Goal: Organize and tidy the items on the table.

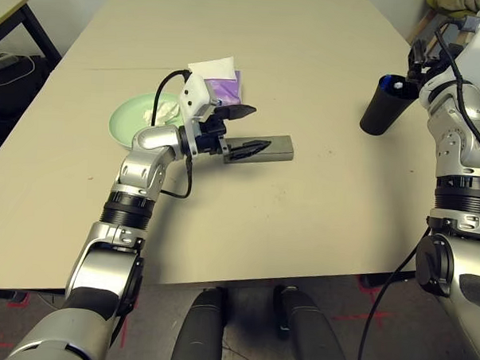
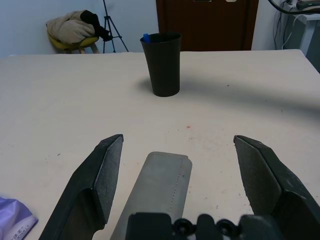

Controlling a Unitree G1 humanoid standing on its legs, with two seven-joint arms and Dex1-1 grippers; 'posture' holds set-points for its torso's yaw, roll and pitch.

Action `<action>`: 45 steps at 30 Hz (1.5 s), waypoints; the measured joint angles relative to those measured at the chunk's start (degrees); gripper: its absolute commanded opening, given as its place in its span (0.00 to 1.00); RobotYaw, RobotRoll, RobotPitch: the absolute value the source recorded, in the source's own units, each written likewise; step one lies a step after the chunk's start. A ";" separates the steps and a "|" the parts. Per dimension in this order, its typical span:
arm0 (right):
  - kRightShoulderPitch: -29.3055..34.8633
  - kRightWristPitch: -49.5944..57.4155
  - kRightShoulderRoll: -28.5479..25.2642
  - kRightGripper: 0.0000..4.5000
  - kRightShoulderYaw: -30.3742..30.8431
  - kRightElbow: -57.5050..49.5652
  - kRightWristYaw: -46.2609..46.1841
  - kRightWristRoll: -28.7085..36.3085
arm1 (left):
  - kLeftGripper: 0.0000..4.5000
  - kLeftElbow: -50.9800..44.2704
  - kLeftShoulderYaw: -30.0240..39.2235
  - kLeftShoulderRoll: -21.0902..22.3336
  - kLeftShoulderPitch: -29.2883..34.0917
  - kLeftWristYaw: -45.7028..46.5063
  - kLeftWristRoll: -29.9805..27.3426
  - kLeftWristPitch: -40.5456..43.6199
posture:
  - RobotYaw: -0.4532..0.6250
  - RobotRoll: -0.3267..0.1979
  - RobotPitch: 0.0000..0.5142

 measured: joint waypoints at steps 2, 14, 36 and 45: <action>0.00 -0.02 -0.01 0.99 0.00 0.03 0.03 -0.01 | 1.00 0.00 0.00 0.03 0.00 0.02 -0.01 0.02 | 0.50 0.62 0.24; 5.72 -13.25 0.75 0.99 1.26 1.11 16.87 4.14 | 1.00 -0.03 0.86 -0.63 0.26 10.47 3.42 1.73 | 0.49 0.62 0.22; 22.97 -19.00 4.02 0.99 1.05 -2.06 23.68 5.91 | 1.00 -4.58 16.83 -5.44 9.88 55.81 10.52 -0.41 | 0.56 0.62 0.20; 26.35 -20.21 6.71 0.99 -0.30 -3.87 14.75 5.68 | 1.00 -5.51 21.65 -5.05 19.62 57.50 9.51 -3.73 | 0.56 0.62 0.20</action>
